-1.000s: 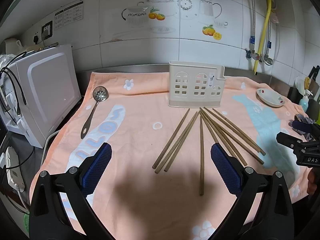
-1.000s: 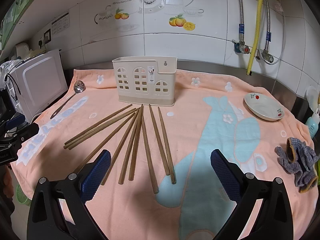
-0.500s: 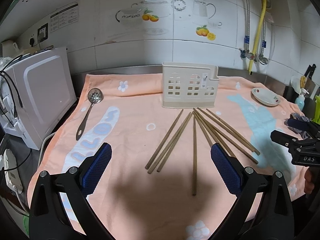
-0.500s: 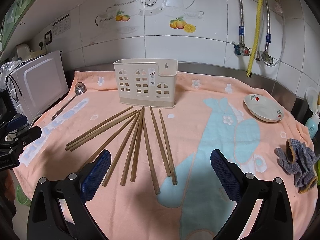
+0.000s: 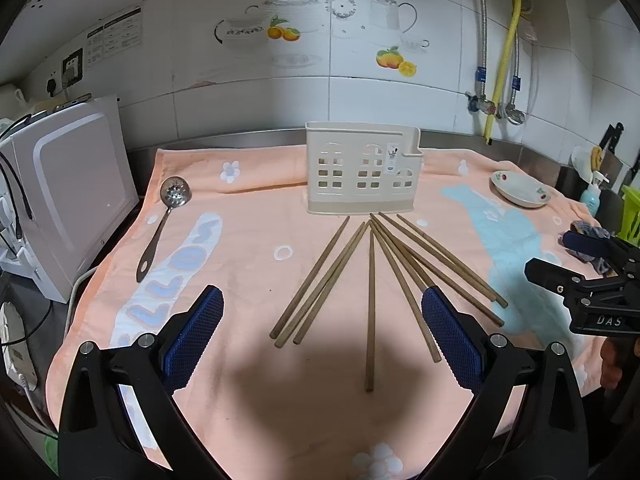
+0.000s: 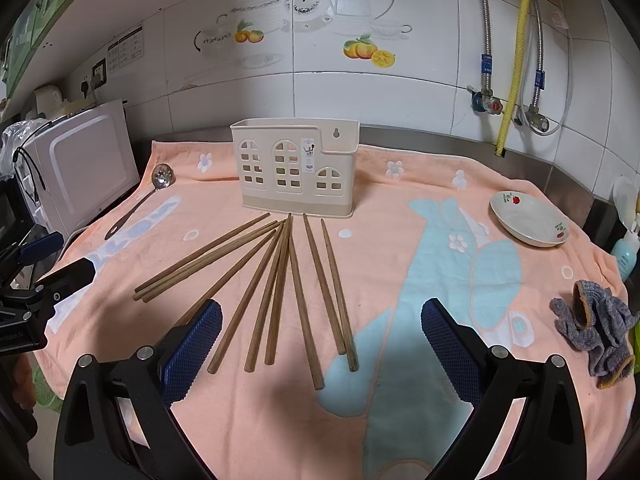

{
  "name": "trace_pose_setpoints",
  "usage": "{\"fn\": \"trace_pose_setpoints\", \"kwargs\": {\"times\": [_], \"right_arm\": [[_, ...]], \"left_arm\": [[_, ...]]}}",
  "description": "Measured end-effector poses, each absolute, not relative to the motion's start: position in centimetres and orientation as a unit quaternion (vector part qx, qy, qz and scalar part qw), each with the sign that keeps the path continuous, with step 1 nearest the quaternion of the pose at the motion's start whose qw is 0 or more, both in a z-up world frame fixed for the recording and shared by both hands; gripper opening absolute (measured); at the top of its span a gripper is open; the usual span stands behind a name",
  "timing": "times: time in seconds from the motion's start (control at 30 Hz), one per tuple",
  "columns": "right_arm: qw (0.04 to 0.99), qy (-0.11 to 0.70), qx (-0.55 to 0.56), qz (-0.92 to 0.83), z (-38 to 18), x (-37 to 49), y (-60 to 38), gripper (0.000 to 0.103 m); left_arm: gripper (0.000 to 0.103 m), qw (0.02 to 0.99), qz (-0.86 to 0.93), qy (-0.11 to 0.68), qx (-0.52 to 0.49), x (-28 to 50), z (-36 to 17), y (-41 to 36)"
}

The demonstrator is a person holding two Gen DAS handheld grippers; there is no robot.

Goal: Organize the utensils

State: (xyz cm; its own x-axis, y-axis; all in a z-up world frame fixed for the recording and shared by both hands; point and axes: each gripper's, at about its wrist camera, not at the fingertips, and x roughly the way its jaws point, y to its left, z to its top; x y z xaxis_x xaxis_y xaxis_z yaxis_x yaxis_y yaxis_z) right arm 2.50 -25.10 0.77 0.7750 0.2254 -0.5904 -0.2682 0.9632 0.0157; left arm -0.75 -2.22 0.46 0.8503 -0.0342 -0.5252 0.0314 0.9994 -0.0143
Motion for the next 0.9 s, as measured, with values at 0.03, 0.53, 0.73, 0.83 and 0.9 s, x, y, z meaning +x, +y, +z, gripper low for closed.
{"fn": "trace_pose_setpoints", "kwargs": {"times": [0.03, 0.53, 0.73, 0.83, 0.9], "right_arm": [[0.941, 0.309, -0.035, 0.131, 0.8, 2.5, -25.1, 0.097], [0.940, 0.313, -0.035, 0.130, 0.6, 2.9, -25.0, 0.097], [0.939, 0.316, -0.035, 0.130, 0.5, 3.3, -24.9, 0.097], [0.939, 0.317, -0.035, 0.130, 0.4, 3.4, -24.9, 0.097], [0.938, 0.318, -0.036, 0.131, 0.4, 3.5, -24.9, 0.097]], "left_arm": [[0.098, 0.962, -0.017, 0.273, -0.003, -0.7, 0.4, -2.2], [0.098, 0.960, -0.018, 0.278, -0.003, -0.2, 0.3, -2.3], [0.098, 0.959, -0.018, 0.281, -0.003, 0.1, 0.1, -2.3], [0.098, 0.959, -0.017, 0.284, -0.004, 0.4, 0.1, -2.3], [0.098, 0.958, -0.017, 0.285, -0.004, 0.5, 0.0, -2.3]]}}
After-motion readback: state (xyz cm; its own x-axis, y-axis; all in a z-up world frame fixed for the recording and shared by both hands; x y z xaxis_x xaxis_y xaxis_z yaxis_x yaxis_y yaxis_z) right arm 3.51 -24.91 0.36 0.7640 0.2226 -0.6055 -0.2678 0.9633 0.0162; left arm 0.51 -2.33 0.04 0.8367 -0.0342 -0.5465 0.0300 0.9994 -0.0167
